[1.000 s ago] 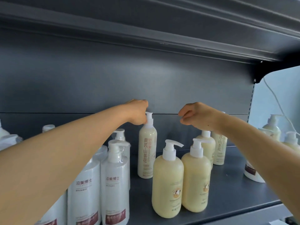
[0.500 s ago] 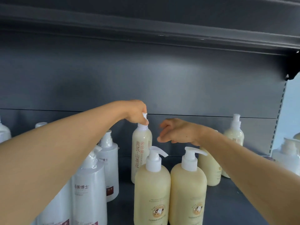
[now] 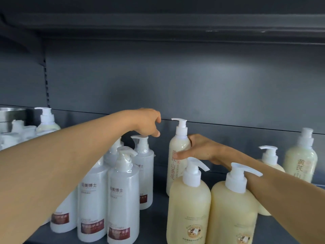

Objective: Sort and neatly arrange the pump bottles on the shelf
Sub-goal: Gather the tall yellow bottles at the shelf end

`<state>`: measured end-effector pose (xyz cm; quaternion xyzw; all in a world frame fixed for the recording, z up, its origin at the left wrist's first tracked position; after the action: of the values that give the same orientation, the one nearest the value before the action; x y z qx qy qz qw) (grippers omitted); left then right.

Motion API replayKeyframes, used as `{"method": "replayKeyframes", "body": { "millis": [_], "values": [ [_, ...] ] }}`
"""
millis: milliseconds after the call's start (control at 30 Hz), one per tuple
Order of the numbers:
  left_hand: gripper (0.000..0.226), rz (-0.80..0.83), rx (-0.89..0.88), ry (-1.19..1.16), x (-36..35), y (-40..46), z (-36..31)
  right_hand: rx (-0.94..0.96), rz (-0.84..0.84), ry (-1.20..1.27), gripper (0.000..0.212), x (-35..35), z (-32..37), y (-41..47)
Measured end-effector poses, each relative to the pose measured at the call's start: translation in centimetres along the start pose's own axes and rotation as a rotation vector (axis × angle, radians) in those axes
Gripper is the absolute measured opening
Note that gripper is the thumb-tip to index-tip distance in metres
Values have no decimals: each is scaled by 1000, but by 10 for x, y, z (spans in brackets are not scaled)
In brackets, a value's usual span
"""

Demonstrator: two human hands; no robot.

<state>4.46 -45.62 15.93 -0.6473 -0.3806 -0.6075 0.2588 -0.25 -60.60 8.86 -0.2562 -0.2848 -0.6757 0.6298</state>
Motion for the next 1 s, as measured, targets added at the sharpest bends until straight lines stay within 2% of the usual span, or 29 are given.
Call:
{"method": "replayKeyframes", "body": {
  "millis": [333,467,733,1000],
  "values": [
    [45,-32,5,-48,8,-15,8,22,-57,66,25,29,25,-18],
    [41,-67,-37,-97,14,-18,-5,17,-139,95,22,51,24,-40],
    [37,-132,-200,-172,18,-25,-72,-14,-396,131,37,112,26,-108],
    [37,-137,-451,-212,28,-43,-156,-133,-576,83,30,143,18,-189]
  ]
}}
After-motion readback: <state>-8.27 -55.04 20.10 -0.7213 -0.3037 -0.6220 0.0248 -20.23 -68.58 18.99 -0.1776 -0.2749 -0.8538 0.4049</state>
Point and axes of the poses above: each hand's wrist, its own y-axis towards the middle knuckle, its own x-axis out of the back of the hand, z = x × y, the point moved 6 cm from there along y, towards the middle knuckle, and after that the axes turned 1 degree about -y, right-handed, at the moved point
